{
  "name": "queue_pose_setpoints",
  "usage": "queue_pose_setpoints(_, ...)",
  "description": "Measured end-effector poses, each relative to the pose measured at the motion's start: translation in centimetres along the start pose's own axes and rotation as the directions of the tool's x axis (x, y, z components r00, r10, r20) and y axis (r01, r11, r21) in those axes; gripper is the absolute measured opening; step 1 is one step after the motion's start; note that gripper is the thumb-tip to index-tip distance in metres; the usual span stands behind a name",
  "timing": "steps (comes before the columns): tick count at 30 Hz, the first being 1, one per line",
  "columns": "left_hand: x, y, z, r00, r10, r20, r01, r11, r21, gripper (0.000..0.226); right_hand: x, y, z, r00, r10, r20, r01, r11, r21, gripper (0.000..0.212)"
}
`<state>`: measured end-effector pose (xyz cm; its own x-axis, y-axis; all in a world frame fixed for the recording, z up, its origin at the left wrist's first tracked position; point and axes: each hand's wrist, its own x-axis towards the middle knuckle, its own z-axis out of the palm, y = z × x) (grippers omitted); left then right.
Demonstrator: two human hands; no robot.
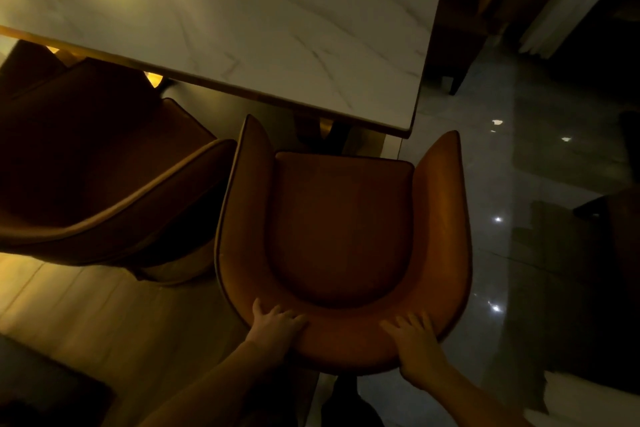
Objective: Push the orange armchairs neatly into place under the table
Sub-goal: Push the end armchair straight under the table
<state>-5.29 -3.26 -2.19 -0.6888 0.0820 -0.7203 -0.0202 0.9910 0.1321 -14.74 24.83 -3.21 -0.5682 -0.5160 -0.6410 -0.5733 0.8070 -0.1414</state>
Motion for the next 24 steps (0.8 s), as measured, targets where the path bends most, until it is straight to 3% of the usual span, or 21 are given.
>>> queue_pose_setpoints(13,1.1,-5.9,-0.7,0.998,0.057,0.023,-0.058,0.998,0.032,0.079,2.5,-4.3,-1.0,0.998,0.045,0.037,-0.046,0.998,0.031,0.075)
queue_pose_setpoints(24,1.4,-12.8,-4.3,0.999,0.042,0.034,-0.047,0.989,0.141,0.072,5.8,-11.1,-3.4,0.991,0.134,0.007,-0.135,0.989,0.062,0.053)
